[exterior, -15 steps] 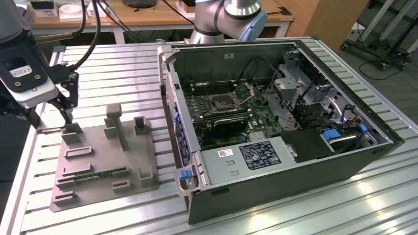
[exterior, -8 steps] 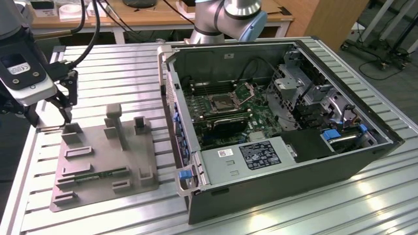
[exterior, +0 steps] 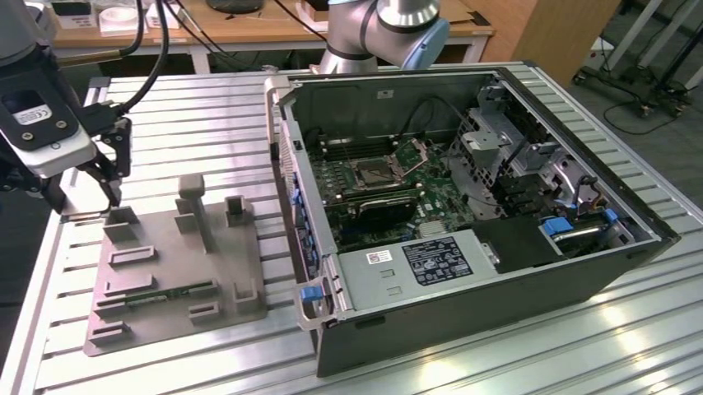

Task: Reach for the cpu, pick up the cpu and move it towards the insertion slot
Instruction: 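Pick up the cpu and move it towards the insertion slot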

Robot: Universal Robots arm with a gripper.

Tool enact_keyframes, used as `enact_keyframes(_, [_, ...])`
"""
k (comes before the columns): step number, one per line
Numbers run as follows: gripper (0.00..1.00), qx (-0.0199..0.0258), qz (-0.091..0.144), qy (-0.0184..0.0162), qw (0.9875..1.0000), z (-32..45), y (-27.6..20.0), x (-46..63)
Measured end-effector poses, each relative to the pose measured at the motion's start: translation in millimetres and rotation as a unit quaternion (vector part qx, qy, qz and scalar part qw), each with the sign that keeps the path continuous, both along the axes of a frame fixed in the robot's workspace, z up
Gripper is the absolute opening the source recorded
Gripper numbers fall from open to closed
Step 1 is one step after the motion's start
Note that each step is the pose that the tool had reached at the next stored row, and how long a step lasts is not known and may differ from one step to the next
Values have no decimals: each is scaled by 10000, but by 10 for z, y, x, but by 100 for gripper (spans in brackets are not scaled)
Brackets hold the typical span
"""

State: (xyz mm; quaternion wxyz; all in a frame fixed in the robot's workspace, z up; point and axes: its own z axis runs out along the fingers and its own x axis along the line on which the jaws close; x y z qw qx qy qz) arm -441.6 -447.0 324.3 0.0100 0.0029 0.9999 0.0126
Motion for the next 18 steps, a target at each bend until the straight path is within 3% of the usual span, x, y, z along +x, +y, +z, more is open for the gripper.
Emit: enact_keyframes(18, [54,0,0,0,10000,33,0,26])
